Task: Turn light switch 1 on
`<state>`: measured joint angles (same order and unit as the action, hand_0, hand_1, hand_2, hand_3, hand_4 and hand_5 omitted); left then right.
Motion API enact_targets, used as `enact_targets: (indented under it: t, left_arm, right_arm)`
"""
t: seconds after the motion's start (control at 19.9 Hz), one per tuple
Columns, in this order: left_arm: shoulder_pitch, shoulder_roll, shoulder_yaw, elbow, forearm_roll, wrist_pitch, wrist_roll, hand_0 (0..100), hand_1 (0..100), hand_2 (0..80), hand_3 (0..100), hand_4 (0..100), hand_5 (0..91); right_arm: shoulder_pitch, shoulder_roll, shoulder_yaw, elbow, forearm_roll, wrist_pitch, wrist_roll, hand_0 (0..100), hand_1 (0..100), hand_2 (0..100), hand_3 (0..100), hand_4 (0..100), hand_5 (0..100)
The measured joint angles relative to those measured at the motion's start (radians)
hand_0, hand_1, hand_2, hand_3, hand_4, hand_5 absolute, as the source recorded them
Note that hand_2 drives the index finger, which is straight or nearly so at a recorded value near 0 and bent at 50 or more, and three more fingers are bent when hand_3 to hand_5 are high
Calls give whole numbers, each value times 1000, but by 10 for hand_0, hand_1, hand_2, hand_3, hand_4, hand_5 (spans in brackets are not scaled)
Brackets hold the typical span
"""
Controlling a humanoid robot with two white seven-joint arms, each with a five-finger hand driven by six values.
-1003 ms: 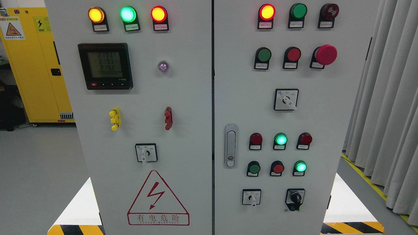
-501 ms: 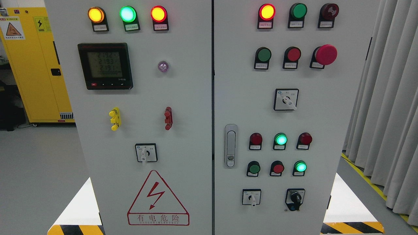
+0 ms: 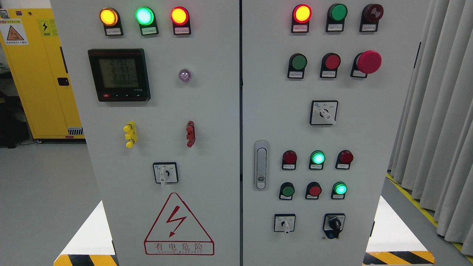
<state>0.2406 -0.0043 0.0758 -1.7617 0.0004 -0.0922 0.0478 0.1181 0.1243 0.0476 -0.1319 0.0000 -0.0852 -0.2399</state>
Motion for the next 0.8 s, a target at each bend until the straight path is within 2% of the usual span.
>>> enact_targets:
  t: [0.2, 0.45, 0.5, 0.8]
  left_arm:
    - [-41, -13, -4, -68, 0, 61, -5, 48, 664, 549, 819, 895, 859]
    - [-104, -27, -11, -133, 0, 147, 38, 35, 682, 566, 834, 900, 859]
    - [-118, -31, -12, -144, -5, 163, 43, 34, 685, 570, 862, 900, 857]
    - [-211, -51, -26, -192, -44, 273, 74, 37, 682, 571, 869, 896, 849]
  right_arm:
    - [0, 0, 0, 0, 0, 0, 0, 0, 500, 40, 0, 0, 0]
    - [0, 0, 0, 0, 0, 0, 0, 0, 500, 40, 0, 0, 0]
    - [0, 0, 0, 0, 0, 0, 0, 0, 500, 40, 0, 0, 0]
    - [0, 0, 0, 0, 0, 0, 0, 0, 500, 40, 0, 0, 0]
